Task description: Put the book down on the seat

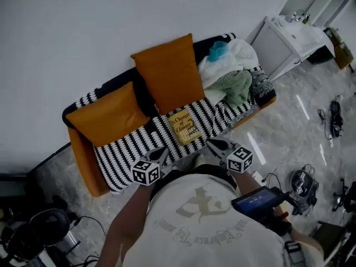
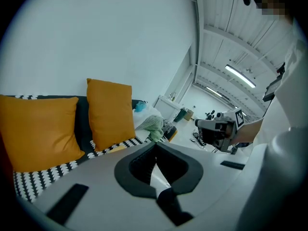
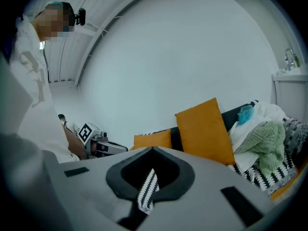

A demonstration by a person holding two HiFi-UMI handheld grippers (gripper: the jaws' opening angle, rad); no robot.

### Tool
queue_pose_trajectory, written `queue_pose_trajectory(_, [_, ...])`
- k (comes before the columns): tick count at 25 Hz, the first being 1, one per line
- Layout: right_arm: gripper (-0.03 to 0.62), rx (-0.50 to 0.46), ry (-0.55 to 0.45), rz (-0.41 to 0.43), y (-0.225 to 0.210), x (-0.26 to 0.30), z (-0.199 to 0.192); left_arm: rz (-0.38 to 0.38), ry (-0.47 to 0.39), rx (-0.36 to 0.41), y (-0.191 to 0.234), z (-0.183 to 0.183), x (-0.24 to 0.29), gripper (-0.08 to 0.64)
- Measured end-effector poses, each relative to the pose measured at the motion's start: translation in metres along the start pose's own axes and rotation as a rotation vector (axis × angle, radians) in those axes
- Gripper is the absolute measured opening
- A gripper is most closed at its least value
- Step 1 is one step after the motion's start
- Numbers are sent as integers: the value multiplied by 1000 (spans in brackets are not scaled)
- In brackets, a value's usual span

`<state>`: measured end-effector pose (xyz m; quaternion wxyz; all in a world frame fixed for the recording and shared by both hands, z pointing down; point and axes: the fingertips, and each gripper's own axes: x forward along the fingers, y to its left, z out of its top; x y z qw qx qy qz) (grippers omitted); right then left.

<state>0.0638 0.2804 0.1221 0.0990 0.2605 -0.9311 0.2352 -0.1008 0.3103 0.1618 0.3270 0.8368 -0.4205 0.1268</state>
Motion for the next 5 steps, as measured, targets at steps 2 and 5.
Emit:
queue_pose_trajectory(2, [14, 4, -10, -8, 2, -2, -3, -4, 2, -1, -3, -6, -2, 12])
queue_pose_trajectory(5, [14, 1, -18, -15, 4, -4, -8, -6, 8, 1, -5, -14, -6, 12])
